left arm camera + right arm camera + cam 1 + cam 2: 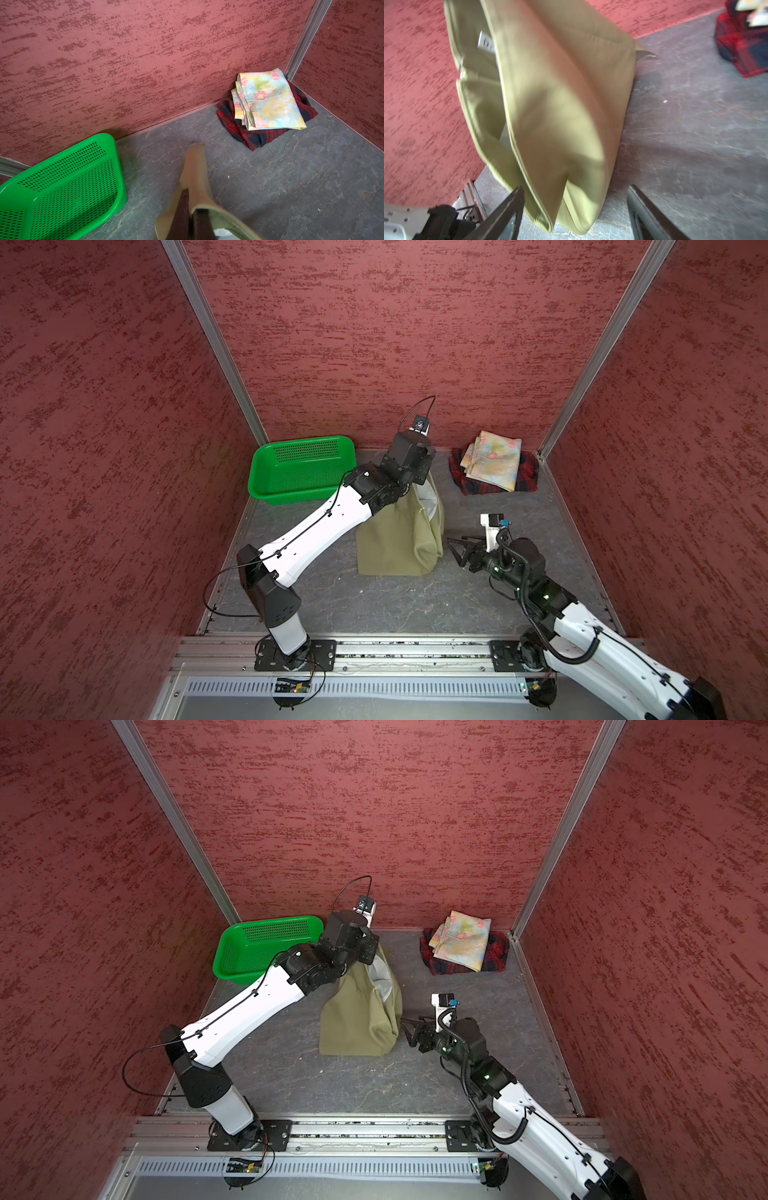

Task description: Fold and stack the skirts

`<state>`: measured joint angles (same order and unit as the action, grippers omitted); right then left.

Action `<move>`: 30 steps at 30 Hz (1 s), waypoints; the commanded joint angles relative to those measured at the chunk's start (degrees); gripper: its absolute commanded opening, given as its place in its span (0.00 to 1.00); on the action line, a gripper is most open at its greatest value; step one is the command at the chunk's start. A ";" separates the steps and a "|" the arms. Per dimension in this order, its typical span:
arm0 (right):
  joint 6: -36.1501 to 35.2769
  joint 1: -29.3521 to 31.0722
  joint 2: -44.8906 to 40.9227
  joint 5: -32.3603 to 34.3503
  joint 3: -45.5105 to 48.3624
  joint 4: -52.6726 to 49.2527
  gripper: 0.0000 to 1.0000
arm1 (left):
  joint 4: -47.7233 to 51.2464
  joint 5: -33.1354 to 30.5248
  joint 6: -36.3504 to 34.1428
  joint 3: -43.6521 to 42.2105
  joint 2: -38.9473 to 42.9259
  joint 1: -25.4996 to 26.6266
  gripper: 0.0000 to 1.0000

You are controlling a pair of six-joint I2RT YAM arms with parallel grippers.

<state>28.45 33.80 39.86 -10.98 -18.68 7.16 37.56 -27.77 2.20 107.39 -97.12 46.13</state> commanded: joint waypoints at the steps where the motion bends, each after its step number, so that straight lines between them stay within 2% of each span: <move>1: -4.84 1.99 -1.98 2.63 4.71 9.59 0.77 | 0.04 0.15 2.42 2.34 0.44 -0.91 0.00; 4: -7.60 3.44 -2.27 2.89 9.04 17.48 0.77 | 1.09 1.30 3.49 3.55 0.02 -1.49 0.00; 8: -11.97 5.23 1.40 2.83 10.06 22.87 0.77 | 2.12 1.63 3.34 5.24 -0.50 -1.66 0.00; 17: -17.13 7.23 16.41 5.52 6.08 33.65 0.77 | 2.36 2.44 3.74 5.67 -0.17 -1.60 0.00; 23: -19.40 6.82 28.38 8.11 1.43 41.21 0.73 | 2.42 2.90 3.72 5.53 0.05 -1.68 0.00; 25: -19.04 6.32 31.35 6.56 0.18 44.00 0.63 | 2.51 3.15 3.69 5.37 0.09 -1.63 0.00; 26: -19.28 6.28 32.28 5.28 -1.32 43.64 0.50 | 2.52 3.07 3.68 5.31 0.13 -1.68 0.00; 27: -19.77 6.24 33.00 3.95 -3.38 41.42 0.31 | 2.54 3.07 3.74 5.28 0.15 -1.66 0.00; 28: -20.27 6.20 33.13 3.10 -4.95 39.01 0.16 | 2.60 2.89 3.77 5.37 0.26 -1.73 0.00; 29: -20.54 6.26 31.82 3.13 -6.42 35.39 0.03 | 2.84 2.77 3.70 5.75 0.27 -1.91 0.00; 30: -20.68 6.25 29.34 4.35 -7.48 31.23 0.00 | 3.14 2.68 3.78 6.19 0.43 -1.98 0.00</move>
<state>9.72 40.29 72.58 -6.20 -22.41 42.28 41.19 -25.36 5.37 111.55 -97.19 44.62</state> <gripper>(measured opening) 0.045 0.058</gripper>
